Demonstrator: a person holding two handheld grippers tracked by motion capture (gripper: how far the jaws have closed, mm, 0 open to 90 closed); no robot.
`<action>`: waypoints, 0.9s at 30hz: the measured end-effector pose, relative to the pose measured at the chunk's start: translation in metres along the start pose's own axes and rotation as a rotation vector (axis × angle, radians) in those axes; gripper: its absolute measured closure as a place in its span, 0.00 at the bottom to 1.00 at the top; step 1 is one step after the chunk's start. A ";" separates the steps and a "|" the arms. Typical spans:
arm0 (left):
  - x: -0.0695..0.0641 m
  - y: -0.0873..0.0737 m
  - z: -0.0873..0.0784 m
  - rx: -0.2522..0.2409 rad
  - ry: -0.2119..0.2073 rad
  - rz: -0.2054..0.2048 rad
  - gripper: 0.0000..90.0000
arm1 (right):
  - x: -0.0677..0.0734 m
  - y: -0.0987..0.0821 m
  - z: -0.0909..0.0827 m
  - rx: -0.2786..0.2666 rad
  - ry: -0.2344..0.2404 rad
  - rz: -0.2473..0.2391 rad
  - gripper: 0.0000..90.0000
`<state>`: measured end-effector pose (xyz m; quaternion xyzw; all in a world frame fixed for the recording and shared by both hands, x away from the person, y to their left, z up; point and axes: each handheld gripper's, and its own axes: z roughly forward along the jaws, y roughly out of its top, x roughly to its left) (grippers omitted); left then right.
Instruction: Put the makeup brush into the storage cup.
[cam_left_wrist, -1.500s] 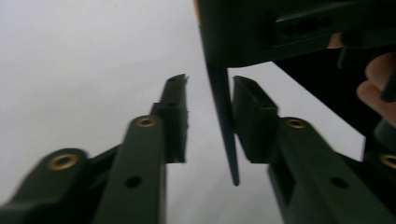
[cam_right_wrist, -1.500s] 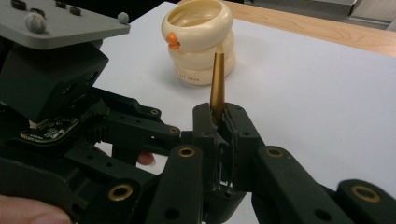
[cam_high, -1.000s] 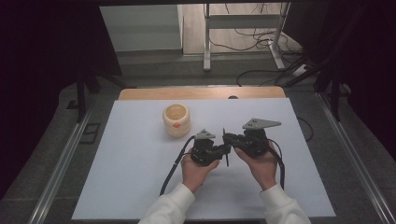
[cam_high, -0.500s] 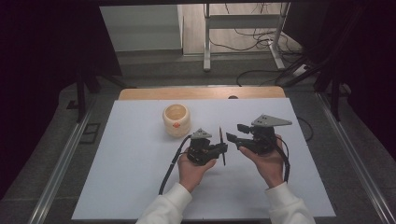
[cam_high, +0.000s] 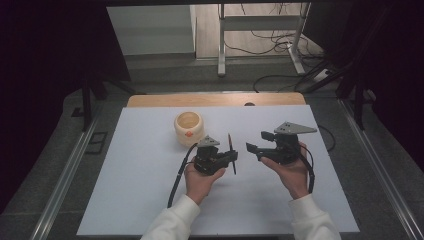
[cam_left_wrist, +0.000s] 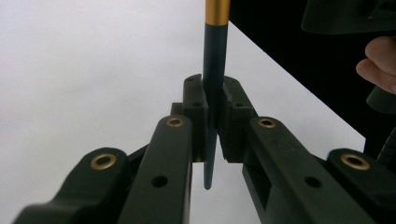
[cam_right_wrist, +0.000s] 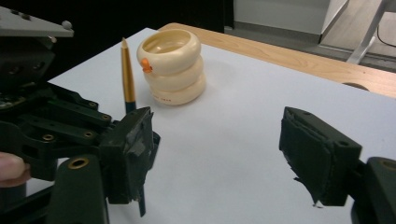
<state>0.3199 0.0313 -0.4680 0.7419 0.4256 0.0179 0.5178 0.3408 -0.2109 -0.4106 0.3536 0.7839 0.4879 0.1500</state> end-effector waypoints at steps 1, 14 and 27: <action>0.000 0.000 -0.001 -0.002 0.001 0.001 0.92 | -0.001 0.000 0.000 0.001 -0.003 0.000 0.30; 0.007 0.004 -0.013 -0.032 0.007 -0.003 0.92 | -0.007 -0.018 -0.006 0.010 -0.017 -0.013 0.25; 0.015 0.009 -0.029 -0.069 0.009 0.004 0.92 | -0.021 -0.062 -0.021 0.086 -0.048 0.022 0.23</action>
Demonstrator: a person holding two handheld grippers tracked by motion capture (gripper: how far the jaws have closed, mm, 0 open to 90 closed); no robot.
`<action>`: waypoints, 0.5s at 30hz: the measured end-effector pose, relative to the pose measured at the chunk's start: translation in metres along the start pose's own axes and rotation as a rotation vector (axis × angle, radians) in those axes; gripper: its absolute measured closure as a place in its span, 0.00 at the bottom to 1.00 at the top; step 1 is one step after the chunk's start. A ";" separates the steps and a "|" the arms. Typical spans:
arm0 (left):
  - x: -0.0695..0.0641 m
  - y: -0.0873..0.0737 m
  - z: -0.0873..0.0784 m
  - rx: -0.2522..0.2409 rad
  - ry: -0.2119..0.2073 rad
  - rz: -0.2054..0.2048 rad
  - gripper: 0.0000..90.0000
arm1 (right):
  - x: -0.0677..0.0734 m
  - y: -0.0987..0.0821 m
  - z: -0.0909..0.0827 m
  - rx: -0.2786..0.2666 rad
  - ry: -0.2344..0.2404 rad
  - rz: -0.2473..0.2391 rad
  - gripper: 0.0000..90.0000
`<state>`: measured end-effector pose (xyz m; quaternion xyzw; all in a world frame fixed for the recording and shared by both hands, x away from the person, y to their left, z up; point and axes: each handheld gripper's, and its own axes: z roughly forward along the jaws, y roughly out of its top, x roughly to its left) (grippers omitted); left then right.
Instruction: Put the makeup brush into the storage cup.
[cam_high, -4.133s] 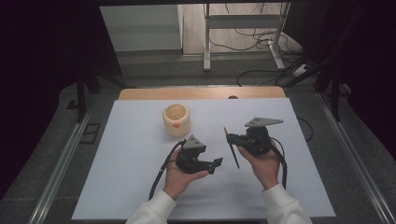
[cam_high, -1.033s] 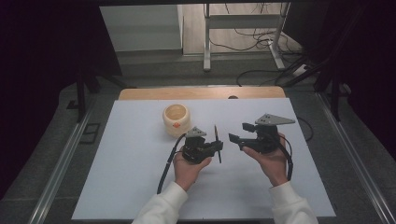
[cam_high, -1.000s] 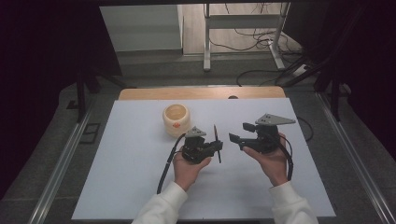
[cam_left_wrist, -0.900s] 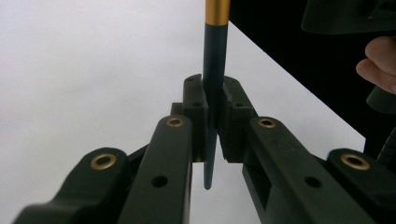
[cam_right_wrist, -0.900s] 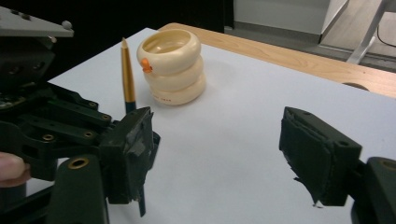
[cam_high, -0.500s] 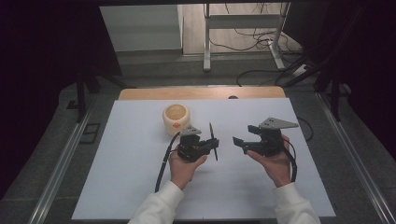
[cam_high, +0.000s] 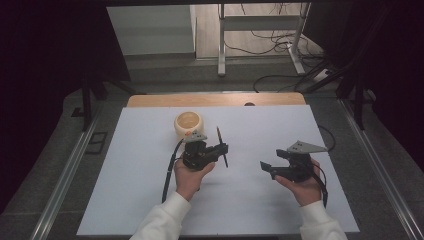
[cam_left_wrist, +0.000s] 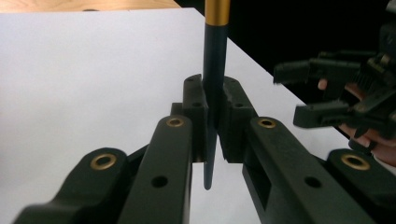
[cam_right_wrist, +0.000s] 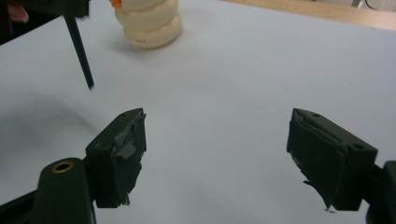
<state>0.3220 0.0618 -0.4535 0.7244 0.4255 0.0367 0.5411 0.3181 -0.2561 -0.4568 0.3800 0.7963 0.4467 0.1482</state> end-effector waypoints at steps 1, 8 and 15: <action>0.001 0.000 -0.001 -0.001 0.001 0.000 0.92 | -0.002 -0.004 -0.001 0.001 0.000 0.007 0.23; 0.006 0.003 -0.005 0.000 0.014 0.001 0.92 | -0.014 -0.017 -0.007 -0.002 -0.004 0.042 0.24; 0.005 0.010 -0.009 -0.007 0.024 0.019 0.92 | -0.019 -0.021 -0.007 0.001 -0.009 0.050 0.24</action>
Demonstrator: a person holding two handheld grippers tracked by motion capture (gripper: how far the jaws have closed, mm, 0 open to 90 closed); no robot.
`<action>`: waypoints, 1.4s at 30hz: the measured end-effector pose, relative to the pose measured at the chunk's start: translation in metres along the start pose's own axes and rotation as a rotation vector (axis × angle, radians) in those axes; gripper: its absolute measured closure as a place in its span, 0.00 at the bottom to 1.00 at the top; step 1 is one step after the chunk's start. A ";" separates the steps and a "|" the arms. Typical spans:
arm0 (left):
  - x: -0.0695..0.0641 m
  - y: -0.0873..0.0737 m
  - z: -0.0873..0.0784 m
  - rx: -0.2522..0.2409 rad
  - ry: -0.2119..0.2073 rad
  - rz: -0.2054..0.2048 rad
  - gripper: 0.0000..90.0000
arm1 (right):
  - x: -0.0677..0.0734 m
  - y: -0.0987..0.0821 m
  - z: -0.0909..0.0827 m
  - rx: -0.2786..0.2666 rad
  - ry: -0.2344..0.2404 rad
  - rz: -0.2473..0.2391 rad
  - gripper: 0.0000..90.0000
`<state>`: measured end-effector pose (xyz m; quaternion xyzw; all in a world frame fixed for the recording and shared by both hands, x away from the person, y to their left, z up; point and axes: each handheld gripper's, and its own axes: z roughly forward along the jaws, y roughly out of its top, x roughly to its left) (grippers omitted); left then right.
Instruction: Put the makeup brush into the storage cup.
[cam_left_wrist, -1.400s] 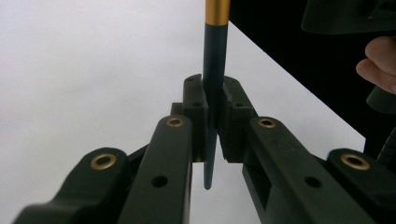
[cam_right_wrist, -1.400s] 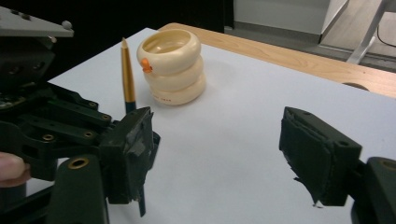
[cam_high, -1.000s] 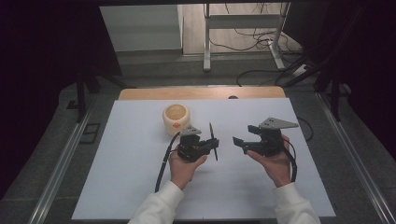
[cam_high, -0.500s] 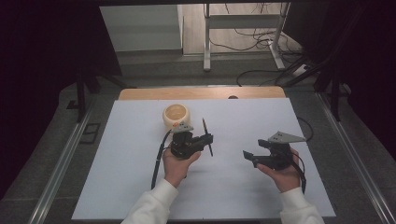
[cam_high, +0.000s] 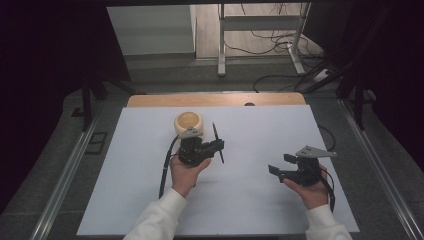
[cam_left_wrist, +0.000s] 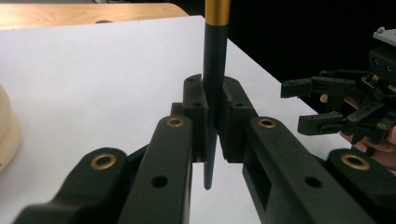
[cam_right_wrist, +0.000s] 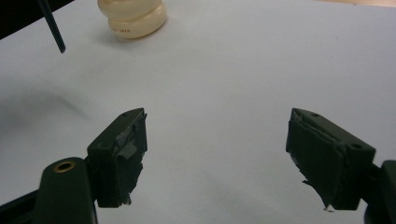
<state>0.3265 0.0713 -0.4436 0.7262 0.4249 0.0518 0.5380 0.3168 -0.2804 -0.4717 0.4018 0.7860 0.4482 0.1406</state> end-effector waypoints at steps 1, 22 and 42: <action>0.000 0.001 -0.001 -0.006 -0.002 -0.002 0.92 | 0.000 0.000 0.000 0.000 0.000 0.001 0.24; 0.011 0.024 -0.011 -0.034 0.029 0.006 0.92 | -0.007 0.002 0.002 0.011 -0.014 0.001 0.24; 0.025 0.040 -0.023 -0.056 0.072 -0.002 0.92 | -0.008 0.002 0.003 0.016 -0.015 -0.001 0.24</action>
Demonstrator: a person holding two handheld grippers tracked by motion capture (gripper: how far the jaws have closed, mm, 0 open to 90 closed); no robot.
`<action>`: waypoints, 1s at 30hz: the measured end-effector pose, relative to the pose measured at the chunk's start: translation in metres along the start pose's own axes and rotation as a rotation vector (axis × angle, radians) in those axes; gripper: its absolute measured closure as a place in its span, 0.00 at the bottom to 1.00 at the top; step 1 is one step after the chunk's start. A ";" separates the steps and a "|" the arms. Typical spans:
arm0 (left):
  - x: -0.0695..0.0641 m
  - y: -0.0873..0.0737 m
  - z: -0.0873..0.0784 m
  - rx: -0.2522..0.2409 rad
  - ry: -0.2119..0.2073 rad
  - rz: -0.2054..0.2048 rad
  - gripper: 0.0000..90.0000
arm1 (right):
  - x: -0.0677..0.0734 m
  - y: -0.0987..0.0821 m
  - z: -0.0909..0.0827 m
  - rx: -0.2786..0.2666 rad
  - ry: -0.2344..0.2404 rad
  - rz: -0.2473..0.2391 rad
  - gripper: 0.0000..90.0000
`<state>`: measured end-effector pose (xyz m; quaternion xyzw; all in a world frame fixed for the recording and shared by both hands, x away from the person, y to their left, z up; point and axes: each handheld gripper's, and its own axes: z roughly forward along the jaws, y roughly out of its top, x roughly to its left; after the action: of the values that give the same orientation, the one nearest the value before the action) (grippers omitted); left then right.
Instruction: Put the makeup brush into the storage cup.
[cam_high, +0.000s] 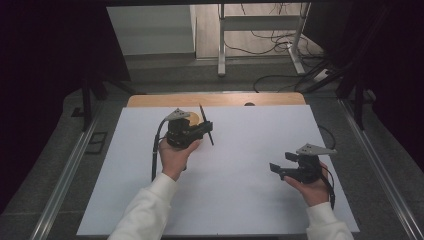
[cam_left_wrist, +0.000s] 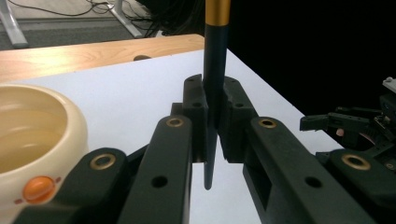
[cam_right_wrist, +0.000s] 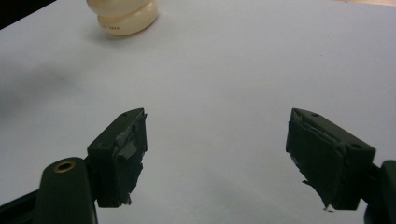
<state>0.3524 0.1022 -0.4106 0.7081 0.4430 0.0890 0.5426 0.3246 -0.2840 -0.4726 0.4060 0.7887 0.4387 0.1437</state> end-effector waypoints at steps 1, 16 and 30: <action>0.000 0.001 0.000 -0.001 0.002 0.002 0.92 | 0.000 0.000 0.000 0.000 0.000 0.001 0.24; 0.006 0.014 -0.005 -0.008 0.022 0.033 0.92 | 0.000 0.000 0.001 0.006 -0.001 -0.004 0.24; 0.012 0.023 -0.006 -0.016 0.041 0.042 0.92 | 0.000 0.000 0.002 0.013 -0.003 -0.005 0.24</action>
<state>0.3681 0.1151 -0.3931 0.7110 0.4384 0.1181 0.5370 0.3260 -0.2828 -0.4742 0.4056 0.7923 0.4326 0.1435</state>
